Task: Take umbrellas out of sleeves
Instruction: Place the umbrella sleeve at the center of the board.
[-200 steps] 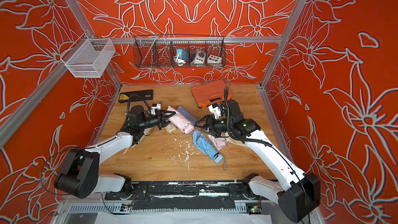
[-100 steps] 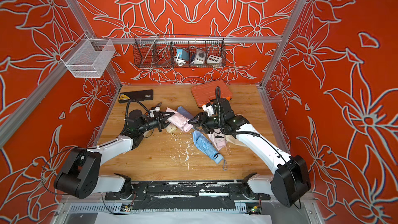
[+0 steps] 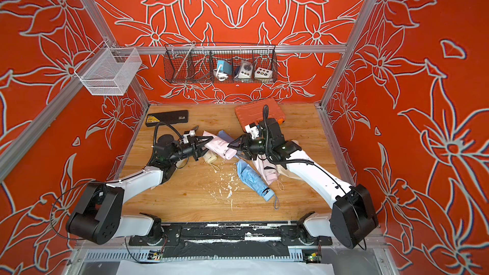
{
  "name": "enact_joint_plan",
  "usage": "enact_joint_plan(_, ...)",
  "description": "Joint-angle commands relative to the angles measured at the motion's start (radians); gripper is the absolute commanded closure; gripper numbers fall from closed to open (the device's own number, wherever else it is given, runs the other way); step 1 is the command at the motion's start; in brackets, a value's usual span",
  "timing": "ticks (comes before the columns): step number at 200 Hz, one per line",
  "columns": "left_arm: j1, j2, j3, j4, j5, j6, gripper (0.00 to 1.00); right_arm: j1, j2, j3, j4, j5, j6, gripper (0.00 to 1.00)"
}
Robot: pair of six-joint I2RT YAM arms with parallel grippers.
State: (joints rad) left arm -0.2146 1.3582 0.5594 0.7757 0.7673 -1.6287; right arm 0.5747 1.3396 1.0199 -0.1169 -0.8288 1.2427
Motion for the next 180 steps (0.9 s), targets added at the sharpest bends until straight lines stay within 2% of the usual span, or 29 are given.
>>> enact_joint_plan(1,-0.002,-0.031,0.028,0.049,0.005,-0.006,0.81,0.010,0.003,-0.007,0.077,0.000,0.044,0.54)
enact_joint_plan(86,-0.002,-0.007,0.036,0.057,-0.005,0.006,0.81,0.026,-0.030,-0.069,0.060,0.031,0.163,0.47)
enact_joint_plan(180,-0.002,-0.013,0.034,0.036,-0.010,0.026,0.81,0.041,-0.007,-0.068,0.200,0.044,0.279,0.52)
